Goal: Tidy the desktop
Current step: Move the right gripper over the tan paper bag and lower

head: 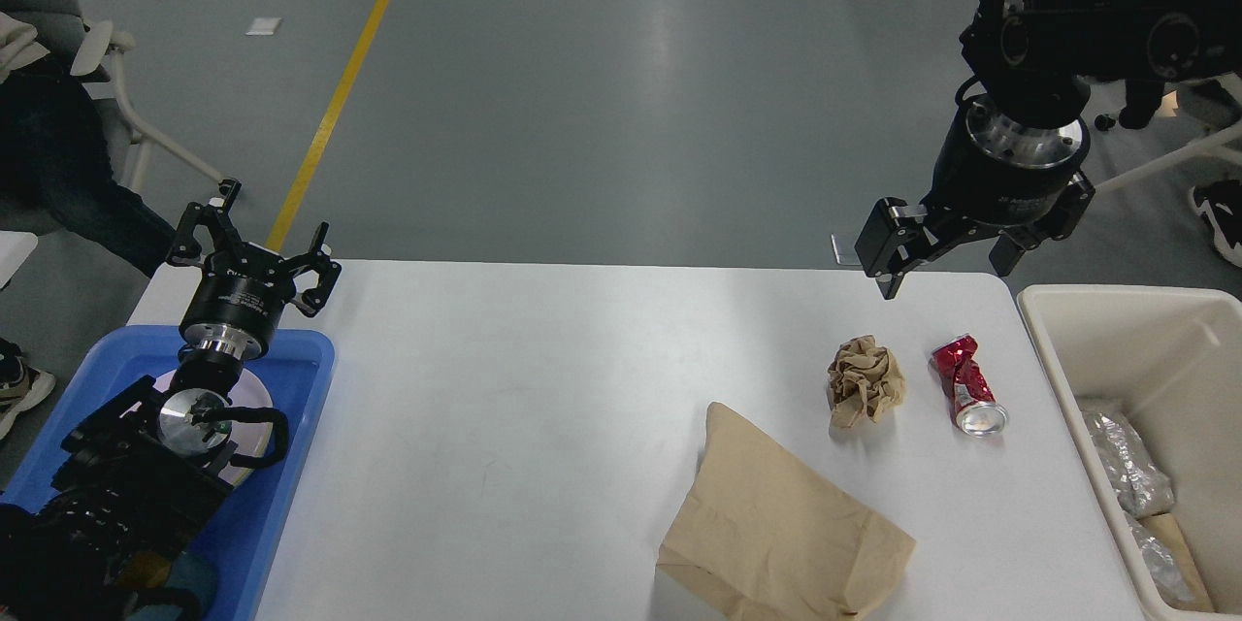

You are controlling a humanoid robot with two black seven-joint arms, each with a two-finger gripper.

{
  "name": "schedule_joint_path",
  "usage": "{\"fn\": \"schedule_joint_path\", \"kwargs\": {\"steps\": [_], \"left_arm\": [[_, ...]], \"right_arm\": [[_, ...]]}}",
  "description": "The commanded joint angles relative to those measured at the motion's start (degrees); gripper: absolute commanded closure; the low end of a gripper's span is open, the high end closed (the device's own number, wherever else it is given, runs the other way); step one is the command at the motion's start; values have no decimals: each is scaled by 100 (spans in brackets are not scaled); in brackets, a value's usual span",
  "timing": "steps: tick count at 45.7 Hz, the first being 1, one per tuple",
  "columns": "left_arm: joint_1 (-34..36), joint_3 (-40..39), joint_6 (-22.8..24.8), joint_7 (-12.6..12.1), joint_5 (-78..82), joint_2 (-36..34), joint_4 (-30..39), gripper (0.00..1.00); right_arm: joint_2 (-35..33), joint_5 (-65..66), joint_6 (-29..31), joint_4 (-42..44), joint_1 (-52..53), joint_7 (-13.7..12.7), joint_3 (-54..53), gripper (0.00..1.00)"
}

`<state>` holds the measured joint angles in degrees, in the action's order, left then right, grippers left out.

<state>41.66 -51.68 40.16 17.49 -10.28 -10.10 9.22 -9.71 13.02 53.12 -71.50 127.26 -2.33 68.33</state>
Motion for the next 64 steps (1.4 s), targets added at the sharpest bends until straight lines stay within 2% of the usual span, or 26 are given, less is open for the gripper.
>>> {"fn": "schedule_joint_path", "kwargs": {"steps": [1, 6, 13, 27, 39, 44, 54, 64], "left_arm": [[0, 0, 0, 0, 0, 0, 0, 3], [0, 0, 0, 0, 0, 0, 0, 3], [0, 0, 0, 0, 0, 0, 0, 3], [0, 0, 0, 0, 0, 0, 0, 3], [0, 0, 0, 0, 0, 0, 0, 3], [0, 0, 0, 0, 0, 0, 0, 3], [0, 0, 0, 0, 0, 0, 0, 3], [0, 0, 0, 0, 0, 0, 0, 3]], "right_arm": [[-5, -10, 188, -66, 132, -5, -337, 0], [-23, -37, 188, -57, -86, -5, -610, 0], [21, -432, -3, 39, -1088, -40, -874, 0], [478, -608, -1452, 57, -2662, -57, -1419, 0], [847, -705, -2683, 74, -3198, -75, -1726, 0], [926, -714, -2859, 144, -3251, -171, -1726, 0], [1058, -784, -3158, 329, -3497, -646, -1726, 2], [1067, -828, -3202, 391, -3603, -673, -1867, 2]]}}
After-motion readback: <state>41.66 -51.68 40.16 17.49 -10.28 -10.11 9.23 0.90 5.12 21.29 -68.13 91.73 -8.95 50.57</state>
